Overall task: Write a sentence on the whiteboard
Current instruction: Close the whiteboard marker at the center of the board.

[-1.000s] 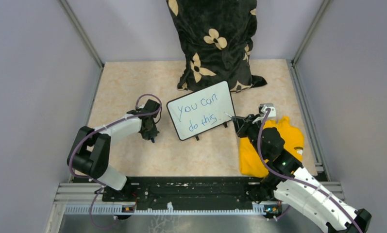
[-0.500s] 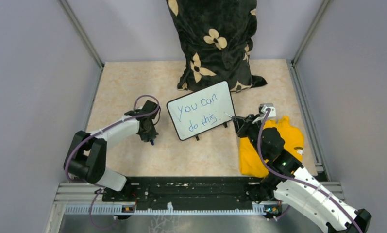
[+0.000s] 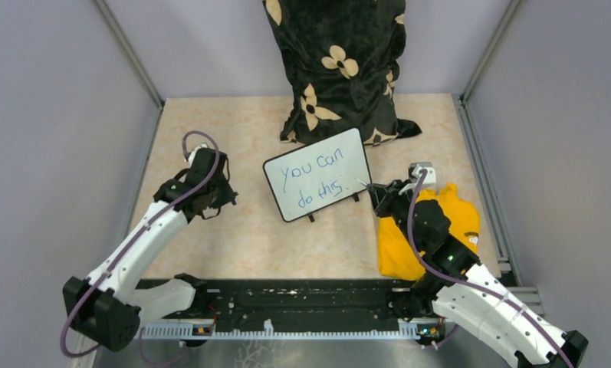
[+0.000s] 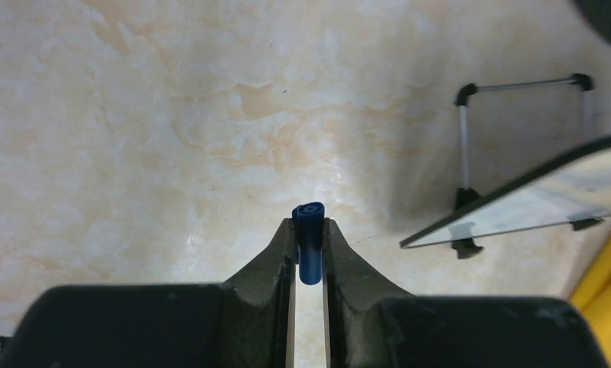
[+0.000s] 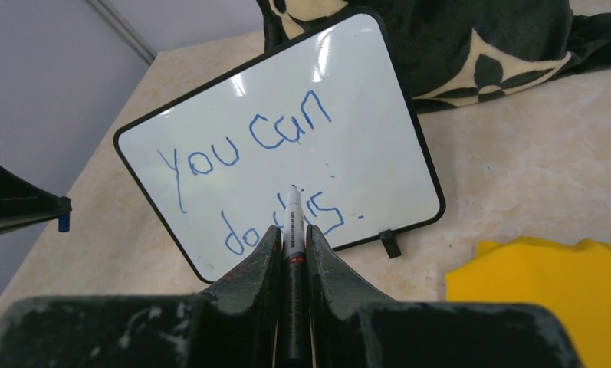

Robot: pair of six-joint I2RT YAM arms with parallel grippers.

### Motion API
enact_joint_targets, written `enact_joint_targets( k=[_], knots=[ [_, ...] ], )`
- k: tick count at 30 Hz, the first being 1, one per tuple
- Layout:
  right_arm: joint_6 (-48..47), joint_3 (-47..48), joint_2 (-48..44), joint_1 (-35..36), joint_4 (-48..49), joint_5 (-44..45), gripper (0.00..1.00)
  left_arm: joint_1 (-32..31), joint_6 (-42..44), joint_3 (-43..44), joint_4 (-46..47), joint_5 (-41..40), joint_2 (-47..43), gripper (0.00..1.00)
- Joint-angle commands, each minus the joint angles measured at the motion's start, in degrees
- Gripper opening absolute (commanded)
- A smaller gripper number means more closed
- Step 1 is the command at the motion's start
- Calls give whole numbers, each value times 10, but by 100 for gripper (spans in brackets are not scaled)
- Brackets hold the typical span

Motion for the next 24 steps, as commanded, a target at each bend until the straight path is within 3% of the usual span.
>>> enact_joint_targets(
  k=[1, 8, 14, 18, 24],
  knots=[
    [-17, 61, 6, -6, 17, 1, 0, -1, 45, 21, 40, 35, -75, 0],
    [-29, 126, 59, -7, 49, -30, 0, -1, 103, -20, 198, 161, -194, 0],
    [-40, 186, 116, 19, 127, -37, 0, -1, 75, -77, 336, 260, -262, 0],
    [-93, 199, 133, 99, 210, 32, 0, -1, 31, -102, 407, 287, -284, 0],
    [-258, 172, 153, 282, 381, 156, 0, -1, -51, -137, 535, 299, -304, 0]
  ],
)
